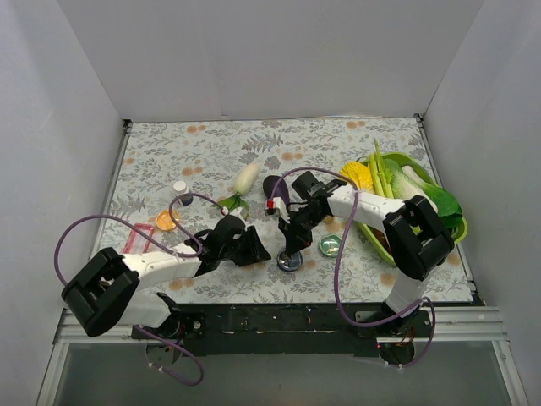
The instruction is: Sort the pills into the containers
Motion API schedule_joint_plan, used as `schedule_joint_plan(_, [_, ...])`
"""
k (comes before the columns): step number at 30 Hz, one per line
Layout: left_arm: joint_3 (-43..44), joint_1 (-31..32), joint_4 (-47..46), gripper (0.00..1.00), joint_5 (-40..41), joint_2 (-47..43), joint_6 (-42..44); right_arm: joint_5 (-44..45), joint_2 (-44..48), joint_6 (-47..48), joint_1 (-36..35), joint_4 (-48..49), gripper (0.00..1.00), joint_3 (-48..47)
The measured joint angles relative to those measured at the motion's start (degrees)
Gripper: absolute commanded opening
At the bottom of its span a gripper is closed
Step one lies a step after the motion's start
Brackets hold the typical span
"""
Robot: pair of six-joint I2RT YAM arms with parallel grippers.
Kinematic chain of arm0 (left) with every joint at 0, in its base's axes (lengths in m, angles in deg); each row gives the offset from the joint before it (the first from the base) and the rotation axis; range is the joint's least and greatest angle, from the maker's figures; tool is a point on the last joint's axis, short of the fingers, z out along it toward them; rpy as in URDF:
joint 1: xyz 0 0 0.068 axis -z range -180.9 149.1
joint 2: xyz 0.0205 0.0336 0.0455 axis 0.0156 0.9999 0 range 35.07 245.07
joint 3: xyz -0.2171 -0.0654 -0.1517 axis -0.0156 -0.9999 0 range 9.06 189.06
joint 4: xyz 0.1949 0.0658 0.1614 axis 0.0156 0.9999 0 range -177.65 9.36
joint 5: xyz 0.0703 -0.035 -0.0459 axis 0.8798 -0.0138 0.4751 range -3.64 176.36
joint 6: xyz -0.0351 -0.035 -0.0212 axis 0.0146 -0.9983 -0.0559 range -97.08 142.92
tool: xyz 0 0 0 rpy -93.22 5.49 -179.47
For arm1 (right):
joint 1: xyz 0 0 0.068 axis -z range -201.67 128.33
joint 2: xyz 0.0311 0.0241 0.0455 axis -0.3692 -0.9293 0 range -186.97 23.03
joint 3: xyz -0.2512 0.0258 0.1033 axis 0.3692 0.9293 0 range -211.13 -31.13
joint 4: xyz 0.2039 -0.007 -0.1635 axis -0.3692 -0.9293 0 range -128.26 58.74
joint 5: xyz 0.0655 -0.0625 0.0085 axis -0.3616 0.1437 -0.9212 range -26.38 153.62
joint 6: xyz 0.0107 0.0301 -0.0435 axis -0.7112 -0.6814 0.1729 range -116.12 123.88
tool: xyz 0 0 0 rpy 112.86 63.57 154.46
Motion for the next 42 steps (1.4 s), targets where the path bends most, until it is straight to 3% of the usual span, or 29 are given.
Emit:
schedule_joint_plan(15, [-6.38,-0.57,3.15,0.45,4.33,-19.41,0.15,1.81,-3.72,-4.31,-1.90,1.86,0.08,0.00])
schedule_joint_plan(20, [-7.48,-0.59,3.63,0.59,4.35,-20.57,0.28,1.73,-3.72,-3.85,-1.90,1.27,0.10,-0.44])
schedule_joint_plan(25, [-7.56,-0.61,3.98,0.67,4.61,-23.02,0.76,1.92,-3.34,0.17,-2.01,-1.20,0.14,-2.03])
schedule_joint_plan(28, [-7.54,-0.61,5.27,0.68,5.84,-25.77,1.20,2.01,-1.62,2.12,-2.29,-1.92,0.17,-2.03])
schedule_joint_plan(32, [-7.17,-0.63,8.94,0.68,8.28,-29.97,2.16,2.38,0.11,4.26,-4.85,-2.36,0.39,-1.27])
schedule_joint_plan(35, [-5.84,-0.68,13.05,0.69,10.12,-33.59,3.19,3.85,0.13,5.70,-8.41,-2.60,0.49,-0.26])
schedule_joint_plan(42, [-1.42,-0.72,25.22,0.69,15.50,-40.11,6.10,9.88,0.98,7.69,-15.74,-2.08,0.55,-0.02])
